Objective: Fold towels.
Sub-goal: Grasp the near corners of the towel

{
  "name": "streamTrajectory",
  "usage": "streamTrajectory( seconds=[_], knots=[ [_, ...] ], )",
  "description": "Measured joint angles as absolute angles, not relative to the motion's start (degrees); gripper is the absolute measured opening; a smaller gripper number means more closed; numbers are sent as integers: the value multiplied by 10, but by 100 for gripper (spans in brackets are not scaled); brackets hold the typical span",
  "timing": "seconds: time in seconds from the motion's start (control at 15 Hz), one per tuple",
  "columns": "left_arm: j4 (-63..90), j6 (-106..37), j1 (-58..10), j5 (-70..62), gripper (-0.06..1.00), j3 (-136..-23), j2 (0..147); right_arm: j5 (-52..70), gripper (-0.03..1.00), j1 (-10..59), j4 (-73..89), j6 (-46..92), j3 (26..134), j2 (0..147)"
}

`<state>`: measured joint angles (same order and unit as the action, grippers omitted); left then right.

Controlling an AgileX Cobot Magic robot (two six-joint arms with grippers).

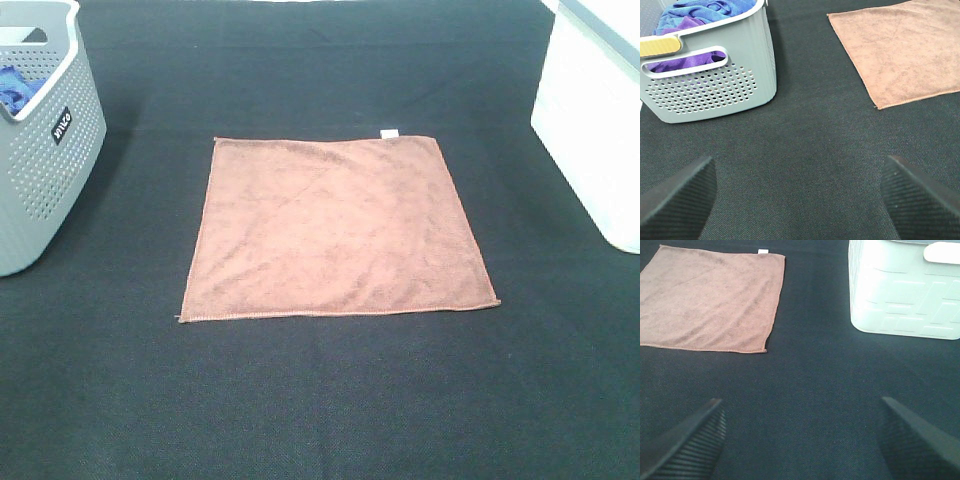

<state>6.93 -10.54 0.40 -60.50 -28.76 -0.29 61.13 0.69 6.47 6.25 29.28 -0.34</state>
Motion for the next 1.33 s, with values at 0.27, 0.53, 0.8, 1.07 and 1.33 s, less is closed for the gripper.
streamTrajectory(
  seconds=[0.27,0.53,0.8,1.07,1.33],
  knots=[
    [69,-105,4,-605,85,-288,-3,611,78,7,65,62,293,-3],
    [69,-105,4,-605,85,-288,-3,611,78,7,65,62,293,-3],
    [69,-105,4,-605,85,-288,-3,611,78,7,65,62,293,-3],
    [69,-105,4,-605,85,-288,-3,611,78,7,65,62,293,-3],
    [69,-105,4,-605,85,-288,-3,611,78,7,65,62,293,-3]
  ],
)
